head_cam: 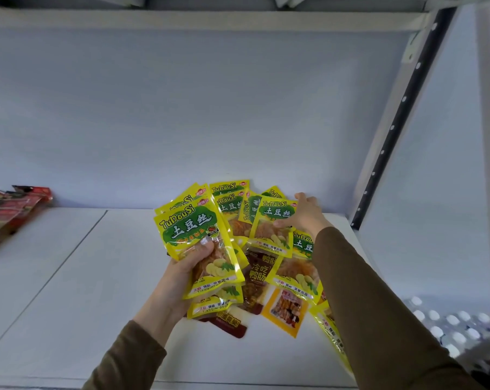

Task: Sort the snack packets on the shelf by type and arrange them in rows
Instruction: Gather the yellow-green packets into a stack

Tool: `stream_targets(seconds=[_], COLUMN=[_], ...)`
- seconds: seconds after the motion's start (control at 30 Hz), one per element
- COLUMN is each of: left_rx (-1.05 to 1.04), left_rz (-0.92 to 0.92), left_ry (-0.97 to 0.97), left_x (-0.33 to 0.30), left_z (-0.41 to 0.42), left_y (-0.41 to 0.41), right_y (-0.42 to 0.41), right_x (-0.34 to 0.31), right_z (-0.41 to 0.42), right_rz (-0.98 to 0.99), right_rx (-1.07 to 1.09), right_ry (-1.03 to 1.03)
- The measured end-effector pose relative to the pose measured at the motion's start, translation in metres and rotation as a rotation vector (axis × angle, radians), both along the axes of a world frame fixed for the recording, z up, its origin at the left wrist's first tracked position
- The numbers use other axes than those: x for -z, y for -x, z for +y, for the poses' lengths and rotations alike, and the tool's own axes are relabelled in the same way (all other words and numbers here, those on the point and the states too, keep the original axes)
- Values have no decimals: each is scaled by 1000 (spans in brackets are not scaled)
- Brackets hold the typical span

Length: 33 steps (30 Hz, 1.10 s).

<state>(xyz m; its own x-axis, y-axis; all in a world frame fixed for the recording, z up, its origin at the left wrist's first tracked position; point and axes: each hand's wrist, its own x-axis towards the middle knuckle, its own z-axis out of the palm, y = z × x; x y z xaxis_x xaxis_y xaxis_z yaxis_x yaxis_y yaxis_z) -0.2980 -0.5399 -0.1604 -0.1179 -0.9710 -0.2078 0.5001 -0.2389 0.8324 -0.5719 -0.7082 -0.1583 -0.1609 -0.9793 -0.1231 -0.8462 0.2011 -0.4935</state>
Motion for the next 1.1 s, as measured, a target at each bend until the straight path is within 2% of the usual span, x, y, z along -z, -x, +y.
stream_targets(seconds=[0.3,0.5,0.63,0.7,0.83,0.97,1.1], left_rx=[25,-24,-107,-168,-276,-392,-404], left_rz=[-43,-33,-23,-7,53,32,32], left_ry=[-8,23,2,6,59,73,83], left_x=[0,0,-2,-5,-20,-30,-33], left_z=[-10,-15,-18,-21,-25,-22,-17], left_y=[4,2,4,4,6,3,-4], right_y=[-2,0,-15,-34,-87,-126,-143], right_x=[-13,-39,-60,-62,-48,-33,-23], right_z=[4,20,40,52,76,95,107], right_rz=[-534,-1082,-1506,-1619,-1529,-1396,-1253], right_rx=[73,175,163,125,180,226,114], right_ry=[221,336,277,230,156,110,83])
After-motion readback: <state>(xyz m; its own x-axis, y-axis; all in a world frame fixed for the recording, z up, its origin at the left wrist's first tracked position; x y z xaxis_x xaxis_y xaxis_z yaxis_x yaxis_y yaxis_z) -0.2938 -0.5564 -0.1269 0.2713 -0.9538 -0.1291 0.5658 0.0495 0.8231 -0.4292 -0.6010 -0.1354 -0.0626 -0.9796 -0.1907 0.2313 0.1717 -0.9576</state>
